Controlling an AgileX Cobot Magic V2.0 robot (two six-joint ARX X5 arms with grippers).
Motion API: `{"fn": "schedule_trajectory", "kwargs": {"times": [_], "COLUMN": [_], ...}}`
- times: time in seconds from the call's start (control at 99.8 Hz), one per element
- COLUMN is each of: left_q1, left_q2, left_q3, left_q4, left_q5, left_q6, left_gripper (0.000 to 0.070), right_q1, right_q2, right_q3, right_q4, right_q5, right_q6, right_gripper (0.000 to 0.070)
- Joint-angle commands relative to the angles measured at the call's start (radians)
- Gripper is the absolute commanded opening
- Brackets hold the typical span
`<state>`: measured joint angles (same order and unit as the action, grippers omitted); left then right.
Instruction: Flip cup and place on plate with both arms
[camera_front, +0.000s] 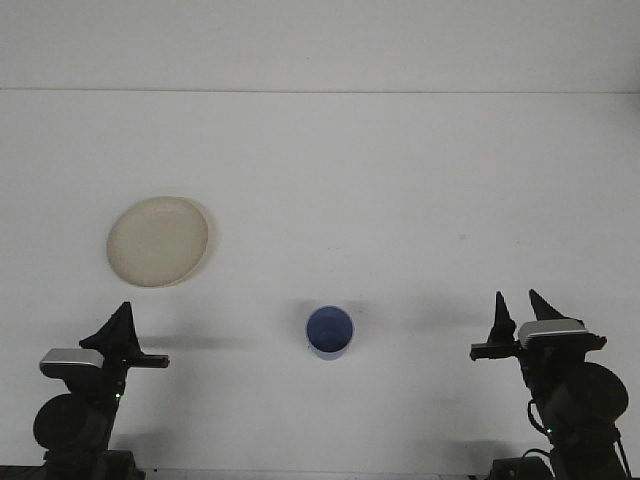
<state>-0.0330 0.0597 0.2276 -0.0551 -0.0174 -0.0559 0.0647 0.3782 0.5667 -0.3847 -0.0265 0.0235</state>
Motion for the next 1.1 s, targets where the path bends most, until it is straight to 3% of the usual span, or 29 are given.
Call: {"fn": "schedule_trajectory", "kwargs": {"times": [0.0, 0.311, 0.471, 0.561, 0.972, 1.052, 1.092], "left_q1": [0.000, 0.000, 0.000, -0.005, -0.015, -0.015, -0.015], "left_q2": [0.040, 0.412, 0.620, 0.715, 0.795, 0.795, 0.795], "left_q3": [0.081, 0.519, 0.723, 0.801, 0.833, 0.833, 0.833], "left_q4": [-0.048, -0.391, -0.608, -0.692, -0.703, -0.705, -0.706], "left_q5": [-0.006, -0.003, 0.095, 0.104, 0.104, 0.104, 0.104], "left_q6": [-0.012, -0.042, 0.030, 0.033, 0.033, 0.032, 0.031], "left_gripper": [0.0012, 0.0012, 0.0012, 0.0012, 0.0013, 0.0027, 0.0066], "right_q1": [0.000, 0.000, 0.000, 0.000, 0.000, 0.000, 0.000], "right_q2": [0.001, 0.001, 0.001, 0.001, 0.001, 0.001, 0.001], "right_q3": [0.003, 0.003, 0.003, 0.003, 0.003, 0.003, 0.003], "right_q4": [0.006, 0.006, 0.007, 0.007, 0.006, 0.006, 0.006], "right_q5": [0.000, 0.001, 0.001, 0.001, 0.000, 0.000, 0.000], "right_q6": [0.006, 0.006, 0.005, 0.006, 0.006, 0.006, 0.006], "right_gripper": [0.0341, 0.0341, 0.0341, 0.0341, 0.0341, 0.0341, 0.0341]}}
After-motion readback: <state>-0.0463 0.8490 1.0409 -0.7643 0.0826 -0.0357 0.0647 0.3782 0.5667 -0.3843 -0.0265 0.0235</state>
